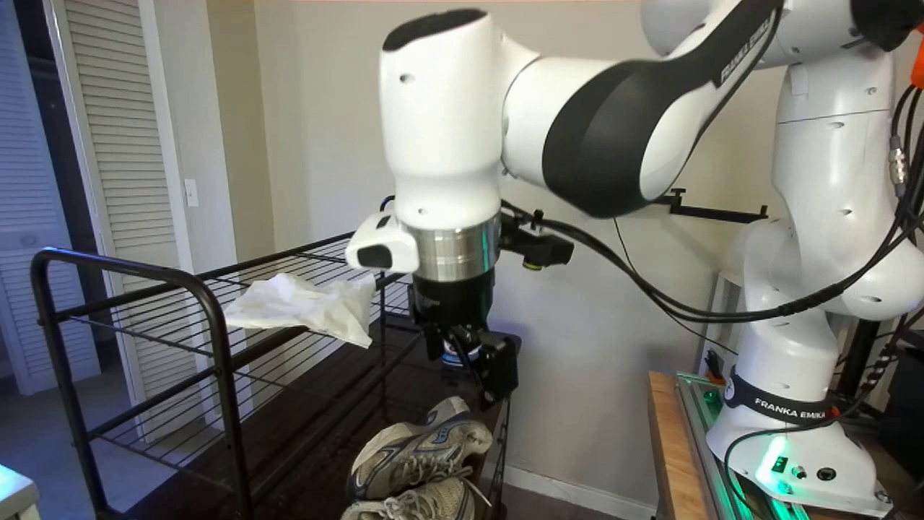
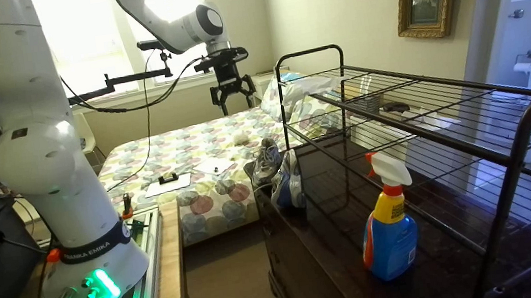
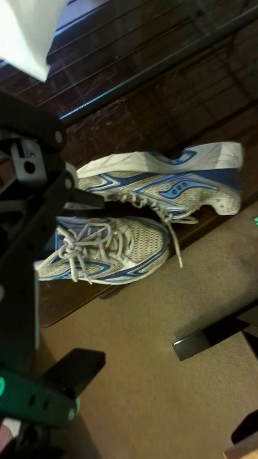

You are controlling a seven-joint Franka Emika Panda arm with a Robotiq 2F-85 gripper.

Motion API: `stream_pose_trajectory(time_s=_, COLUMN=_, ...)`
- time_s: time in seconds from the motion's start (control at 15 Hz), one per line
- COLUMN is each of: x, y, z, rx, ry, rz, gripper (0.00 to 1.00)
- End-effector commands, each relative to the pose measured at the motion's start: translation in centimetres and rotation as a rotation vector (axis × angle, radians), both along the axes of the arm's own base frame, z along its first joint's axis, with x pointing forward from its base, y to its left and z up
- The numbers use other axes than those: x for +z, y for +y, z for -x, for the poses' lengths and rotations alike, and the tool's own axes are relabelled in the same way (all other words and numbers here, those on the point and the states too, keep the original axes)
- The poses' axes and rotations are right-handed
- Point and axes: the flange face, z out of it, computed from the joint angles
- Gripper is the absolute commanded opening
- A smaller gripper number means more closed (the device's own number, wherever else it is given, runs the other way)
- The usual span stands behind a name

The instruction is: Put the left shoe on the top rack

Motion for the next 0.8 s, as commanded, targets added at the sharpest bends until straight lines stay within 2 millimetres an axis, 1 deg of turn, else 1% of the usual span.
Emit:
stream_pose_trajectory(time_s=0.0, x=-4.7, y=3.6, z=-2.9, rx=0.185, ry=0.044, rz=-0.047, gripper=1.0)
stream_pose_trajectory(time_s=0.2, x=-7.7, y=4.9, z=-5.8, rx=0.322, ry=0.105, rz=-0.098, gripper=1.0)
stream_pose_trajectory(time_s=0.33, x=-9.3, y=5.4, z=-8.0, rx=0.42, ry=0.133, rz=-0.126, gripper=1.0)
stream_pose_trajectory(time_s=0.4, x=-9.7, y=5.8, z=-8.7, rx=0.467, ry=0.152, rz=-0.141, gripper=1.0)
stream_pose_trajectory(time_s=0.6, x=-11.4, y=7.3, z=-10.1, rx=0.597, ry=0.228, rz=-0.192, gripper=1.0)
stream_pose_trajectory(time_s=0.67, x=-11.8, y=8.2, z=-9.4, rx=0.606, ry=0.288, rz=-0.193, gripper=1.0)
stream_pose_trajectory(time_s=0.73, x=-12.2, y=8.6, z=-9.0, rx=0.61, ry=0.317, rz=-0.17, gripper=1.0)
